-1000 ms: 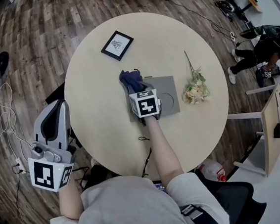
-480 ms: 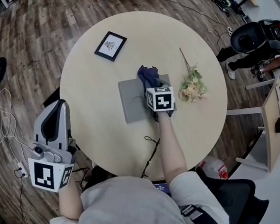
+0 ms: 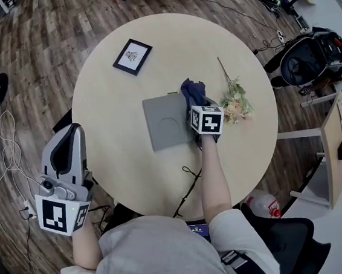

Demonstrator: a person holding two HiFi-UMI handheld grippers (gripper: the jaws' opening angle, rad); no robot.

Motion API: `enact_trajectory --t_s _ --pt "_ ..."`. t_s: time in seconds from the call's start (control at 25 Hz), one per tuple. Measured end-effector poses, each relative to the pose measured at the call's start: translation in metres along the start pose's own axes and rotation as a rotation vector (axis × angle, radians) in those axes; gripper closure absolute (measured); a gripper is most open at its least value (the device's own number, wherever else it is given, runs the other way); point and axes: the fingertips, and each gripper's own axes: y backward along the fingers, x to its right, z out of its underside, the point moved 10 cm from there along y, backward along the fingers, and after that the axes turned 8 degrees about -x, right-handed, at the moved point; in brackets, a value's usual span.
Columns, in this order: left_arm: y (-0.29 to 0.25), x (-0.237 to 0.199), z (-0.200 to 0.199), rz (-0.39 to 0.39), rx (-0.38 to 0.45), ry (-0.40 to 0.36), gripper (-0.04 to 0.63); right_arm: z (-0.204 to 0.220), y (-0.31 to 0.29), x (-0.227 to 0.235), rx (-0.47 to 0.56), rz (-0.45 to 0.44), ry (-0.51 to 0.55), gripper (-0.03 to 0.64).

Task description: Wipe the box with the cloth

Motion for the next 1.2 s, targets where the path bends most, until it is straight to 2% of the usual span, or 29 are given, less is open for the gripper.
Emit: enact_trajectory --t_s 0.48,0.72,1.2 --pt "0.009 0.000 -0.001 0.027 -0.007 0.000 0.592 0.002 0.005 0.006 -0.038 0.031 0.022 0.523" --pt "0.016 0.001 -0.002 0.045 -0.015 -0.009 0.592 -0.002 0.008 0.010 -0.090 0.035 0.066 0.523" --pt "0.034 0.002 -0.006 0.052 0.000 -0.018 0.592 0.012 0.025 0.025 -0.110 0.077 0.034 0.523"
